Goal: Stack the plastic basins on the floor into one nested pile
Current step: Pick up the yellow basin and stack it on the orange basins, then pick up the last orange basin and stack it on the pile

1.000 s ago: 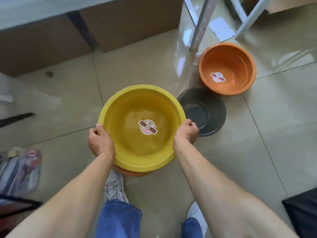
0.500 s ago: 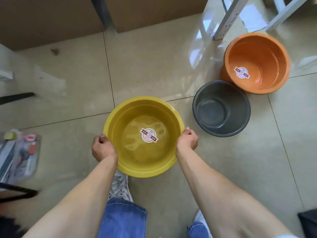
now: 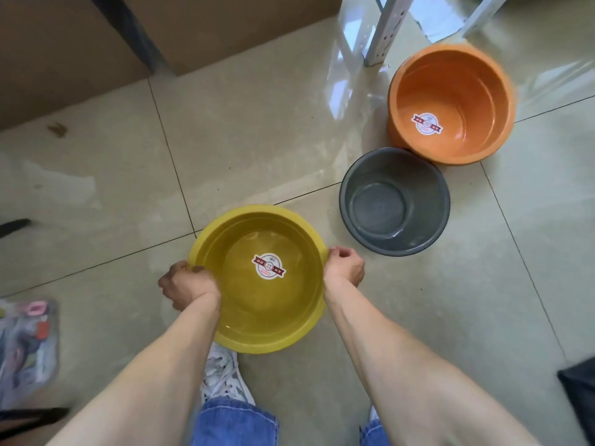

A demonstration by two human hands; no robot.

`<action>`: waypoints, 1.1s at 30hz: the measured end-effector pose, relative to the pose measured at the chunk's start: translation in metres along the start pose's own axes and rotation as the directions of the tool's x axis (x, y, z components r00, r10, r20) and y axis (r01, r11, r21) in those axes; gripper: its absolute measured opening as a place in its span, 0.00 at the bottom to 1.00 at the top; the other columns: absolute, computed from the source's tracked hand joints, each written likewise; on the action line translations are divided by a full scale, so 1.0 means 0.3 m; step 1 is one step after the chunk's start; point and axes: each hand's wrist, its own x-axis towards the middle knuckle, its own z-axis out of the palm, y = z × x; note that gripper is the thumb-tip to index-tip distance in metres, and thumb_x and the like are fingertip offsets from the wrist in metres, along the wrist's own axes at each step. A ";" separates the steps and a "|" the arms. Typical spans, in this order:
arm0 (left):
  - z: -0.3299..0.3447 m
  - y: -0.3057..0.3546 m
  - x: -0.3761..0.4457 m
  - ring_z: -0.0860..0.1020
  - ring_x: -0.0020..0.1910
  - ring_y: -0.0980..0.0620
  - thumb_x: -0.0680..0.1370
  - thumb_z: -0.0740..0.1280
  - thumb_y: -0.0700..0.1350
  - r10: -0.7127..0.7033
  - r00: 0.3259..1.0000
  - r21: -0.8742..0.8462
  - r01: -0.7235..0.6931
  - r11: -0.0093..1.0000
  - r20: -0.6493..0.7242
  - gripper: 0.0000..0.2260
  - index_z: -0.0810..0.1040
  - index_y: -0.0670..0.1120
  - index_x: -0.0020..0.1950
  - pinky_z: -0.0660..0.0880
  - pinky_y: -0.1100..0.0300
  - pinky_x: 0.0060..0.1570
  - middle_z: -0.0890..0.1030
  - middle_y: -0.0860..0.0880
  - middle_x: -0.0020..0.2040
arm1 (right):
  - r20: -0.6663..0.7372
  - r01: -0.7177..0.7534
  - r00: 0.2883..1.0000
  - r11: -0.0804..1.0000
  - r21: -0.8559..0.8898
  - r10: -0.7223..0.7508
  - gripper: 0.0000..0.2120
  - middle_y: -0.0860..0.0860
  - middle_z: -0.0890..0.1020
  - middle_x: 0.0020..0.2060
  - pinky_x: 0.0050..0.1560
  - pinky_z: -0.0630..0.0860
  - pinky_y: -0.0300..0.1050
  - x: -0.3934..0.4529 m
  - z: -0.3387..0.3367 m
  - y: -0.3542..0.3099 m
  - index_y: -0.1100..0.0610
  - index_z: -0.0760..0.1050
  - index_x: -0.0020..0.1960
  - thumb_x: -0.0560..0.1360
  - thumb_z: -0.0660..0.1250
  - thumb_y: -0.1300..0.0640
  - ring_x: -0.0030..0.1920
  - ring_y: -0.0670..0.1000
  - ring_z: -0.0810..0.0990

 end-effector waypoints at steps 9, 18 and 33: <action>0.146 0.462 -0.212 0.79 0.57 0.40 0.78 0.58 0.36 0.249 0.731 -0.110 -0.234 0.966 0.635 0.13 0.81 0.40 0.56 0.76 0.54 0.55 0.81 0.38 0.58 | -0.042 -0.036 0.998 0.990 0.133 0.042 0.12 0.59 0.85 0.54 0.57 0.74 0.49 0.090 -0.052 -0.292 0.60 0.83 0.53 0.79 0.65 0.54 0.56 0.62 0.81; 0.294 0.900 -0.560 0.76 0.46 0.48 0.80 0.56 0.46 0.297 0.465 -0.253 -0.155 0.955 0.834 0.10 0.75 0.44 0.54 0.73 0.55 0.50 0.78 0.47 0.46 | -0.036 -0.102 0.991 0.902 0.419 0.129 0.14 0.54 0.83 0.42 0.49 0.76 0.48 0.400 -0.250 -0.632 0.59 0.82 0.51 0.79 0.62 0.51 0.44 0.56 0.80; 0.953 1.270 -0.700 0.72 0.67 0.38 0.80 0.56 0.50 0.366 0.758 -0.281 -0.248 0.927 0.540 0.22 0.66 0.41 0.71 0.70 0.44 0.67 0.72 0.39 0.69 | -0.097 -0.068 0.991 0.964 0.257 0.096 0.17 0.59 0.80 0.49 0.61 0.77 0.60 1.186 -0.501 -0.820 0.61 0.75 0.51 0.78 0.56 0.49 0.54 0.61 0.80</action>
